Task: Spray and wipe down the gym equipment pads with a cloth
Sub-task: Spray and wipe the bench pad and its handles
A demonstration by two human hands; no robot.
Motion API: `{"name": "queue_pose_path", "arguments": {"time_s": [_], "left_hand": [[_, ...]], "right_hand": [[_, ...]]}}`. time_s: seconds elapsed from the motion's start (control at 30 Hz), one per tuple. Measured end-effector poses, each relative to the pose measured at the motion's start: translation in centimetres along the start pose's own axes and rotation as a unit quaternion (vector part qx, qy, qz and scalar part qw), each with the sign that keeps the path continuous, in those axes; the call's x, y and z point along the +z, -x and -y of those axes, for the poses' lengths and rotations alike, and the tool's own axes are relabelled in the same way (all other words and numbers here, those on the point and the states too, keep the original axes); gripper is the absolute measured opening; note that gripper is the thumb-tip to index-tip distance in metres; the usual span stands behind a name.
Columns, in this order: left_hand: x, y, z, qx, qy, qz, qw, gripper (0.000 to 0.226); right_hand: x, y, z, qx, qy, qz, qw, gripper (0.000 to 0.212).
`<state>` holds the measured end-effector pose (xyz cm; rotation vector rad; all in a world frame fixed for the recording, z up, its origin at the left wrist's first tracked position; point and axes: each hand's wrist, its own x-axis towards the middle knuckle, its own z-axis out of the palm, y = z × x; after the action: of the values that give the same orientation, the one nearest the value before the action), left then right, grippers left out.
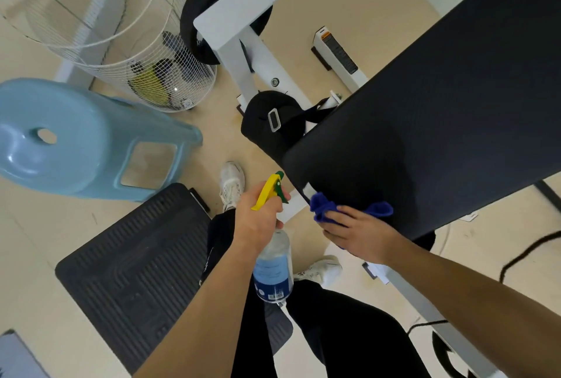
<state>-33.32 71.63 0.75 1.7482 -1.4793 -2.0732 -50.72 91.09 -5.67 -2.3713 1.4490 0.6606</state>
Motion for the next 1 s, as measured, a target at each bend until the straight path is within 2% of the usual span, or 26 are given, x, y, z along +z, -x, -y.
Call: {"name": "queue_pose_path", "arguments": {"time_s": [0.07,0.13,0.23,0.3,0.37,0.47,0.57,0.63,0.7,0.77,0.87,0.9,0.93,1.0], "left_hand": [[0.5,0.2,0.3,-0.003,-0.014,0.015,1.0,0.03],[1.4,0.9,0.5,0.004,-0.032,0.033,0.999,0.026],[2.7,2.2,0.9,-0.006,-0.043,0.047,0.998,0.027],[3.3,2.9,1.3,-0.01,-0.04,0.053,0.998,0.029],[3.9,3.6,1.9,-0.013,-0.049,0.06,0.997,0.028],[4.8,4.2,2.9,-0.023,-0.063,0.063,0.996,0.025],[5.4,4.4,4.0,-0.02,-0.096,0.067,0.993,0.023],[5.8,4.6,4.5,-0.016,-0.121,0.075,0.99,0.022],[6.4,4.7,4.9,-0.013,-0.141,0.077,0.987,0.026],[7.0,4.9,5.5,-0.01,-0.163,0.087,0.983,0.037],[7.9,5.5,5.7,-0.005,-0.177,0.102,0.979,0.037],[8.3,5.8,5.4,-0.001,-0.179,0.105,0.978,0.037],[8.6,6.0,4.9,0.0,-0.18,0.106,0.978,0.036],[8.7,6.2,4.3,0.0,-0.165,0.11,0.98,0.028]], "right_hand": [[-0.3,1.6,0.2,-0.035,-0.002,0.033,0.999,0.051],[-1.4,1.4,-2.1,-0.021,0.009,0.015,1.0,0.051],[-4.4,-1.1,-8.3,0.145,-0.001,-0.093,0.985,0.047],[-6.2,-2.2,-11.3,0.249,-0.024,-0.105,0.962,0.056],[-6.5,-2.8,-10.7,0.283,-0.045,-0.115,0.951,0.063],[-2.8,-1.1,-3.6,0.222,-0.064,-0.108,0.967,0.063],[1.7,4.2,3.0,0.135,-0.061,-0.02,0.989,0.069],[3.6,7.2,4.1,0.124,-0.046,-0.021,0.991,0.07],[4.4,8.8,3.2,0.15,-0.042,-0.063,0.986,0.073],[3.6,9.4,0.4,0.238,-0.048,-0.128,0.962,0.076],[1.2,8.8,-3.7,0.437,-0.089,-0.186,0.876,0.075],[0.8,8.4,-4.1,0.477,-0.102,-0.196,0.851,0.074],[0.6,7.5,-3.7,0.485,-0.106,-0.2,0.845,0.072],[1.5,5.7,-0.9,0.437,-0.109,-0.193,0.872,0.071]]}}
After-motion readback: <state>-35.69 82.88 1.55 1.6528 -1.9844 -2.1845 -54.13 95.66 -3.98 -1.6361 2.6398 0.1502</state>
